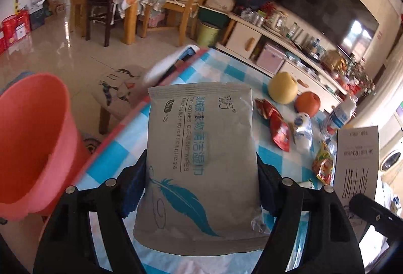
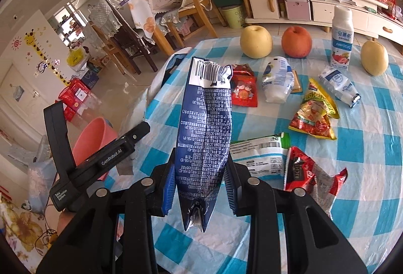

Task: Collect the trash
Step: 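Carry the wipes pack and blue bag over the pink bucket, then open both tools to drop the wipes pack and blue bag into the bucket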

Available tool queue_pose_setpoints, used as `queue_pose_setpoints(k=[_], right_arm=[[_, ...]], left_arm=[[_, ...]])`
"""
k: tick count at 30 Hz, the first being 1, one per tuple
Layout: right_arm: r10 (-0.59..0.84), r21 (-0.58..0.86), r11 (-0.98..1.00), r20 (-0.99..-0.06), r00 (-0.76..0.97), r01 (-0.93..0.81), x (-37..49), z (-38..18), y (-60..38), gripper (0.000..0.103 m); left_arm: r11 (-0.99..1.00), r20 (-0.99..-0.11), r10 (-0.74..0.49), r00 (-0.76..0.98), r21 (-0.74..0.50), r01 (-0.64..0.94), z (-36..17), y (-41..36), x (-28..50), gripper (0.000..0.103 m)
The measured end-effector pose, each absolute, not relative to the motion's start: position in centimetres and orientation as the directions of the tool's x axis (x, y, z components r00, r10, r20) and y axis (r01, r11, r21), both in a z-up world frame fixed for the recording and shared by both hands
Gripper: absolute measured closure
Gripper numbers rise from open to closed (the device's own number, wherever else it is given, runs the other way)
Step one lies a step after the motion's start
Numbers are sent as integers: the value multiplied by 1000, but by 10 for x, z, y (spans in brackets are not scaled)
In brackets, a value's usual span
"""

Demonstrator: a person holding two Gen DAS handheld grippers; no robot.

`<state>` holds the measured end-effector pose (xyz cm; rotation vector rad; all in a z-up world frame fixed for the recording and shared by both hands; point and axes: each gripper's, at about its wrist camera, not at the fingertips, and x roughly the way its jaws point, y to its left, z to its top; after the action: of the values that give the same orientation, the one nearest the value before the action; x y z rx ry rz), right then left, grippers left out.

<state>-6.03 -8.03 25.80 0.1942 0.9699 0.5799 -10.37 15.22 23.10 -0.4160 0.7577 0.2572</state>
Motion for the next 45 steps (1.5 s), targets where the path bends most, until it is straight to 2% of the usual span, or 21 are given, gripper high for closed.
queue_pose_setpoints(k=[15, 23, 29, 32, 34, 35, 37, 39, 45], right_arm=[[661, 439, 711, -683, 310, -548, -63, 271, 77, 68], [712, 471, 619, -674, 197, -628, -66, 259, 186, 68], [704, 490, 613, -694, 148, -620, -63, 238, 237, 66], [664, 472, 646, -735, 136, -600, -62, 225, 245, 49], [667, 474, 651, -729, 150, -592, -64, 223, 239, 38], [664, 464, 659, -728, 168, -592, -66, 225, 233, 36], [649, 430, 684, -728, 223, -589, -69, 229, 220, 22], [638, 401, 697, -725, 259, -594, -74, 233, 207, 20], [549, 218, 748, -734, 399, -627, -89, 245, 162, 16]], left_arm=[[628, -692, 437, 575, -223, -745, 256, 298, -151, 27], [454, -730, 467, 498, -286, -844, 246, 381, -191, 27], [427, -752, 457, 475, -283, -859, 237, 395, -195, 27], [410, -771, 469, 431, -243, -879, 233, 396, -193, 25], [407, -776, 476, 414, -223, -886, 231, 395, -192, 20], [413, -776, 482, 407, -209, -887, 231, 394, -190, 20], [432, -770, 497, 401, -181, -883, 231, 391, -188, 19], [464, -744, 518, 423, -171, -869, 234, 386, -186, 19], [573, -592, 580, 559, -191, -797, 252, 353, -182, 17]])
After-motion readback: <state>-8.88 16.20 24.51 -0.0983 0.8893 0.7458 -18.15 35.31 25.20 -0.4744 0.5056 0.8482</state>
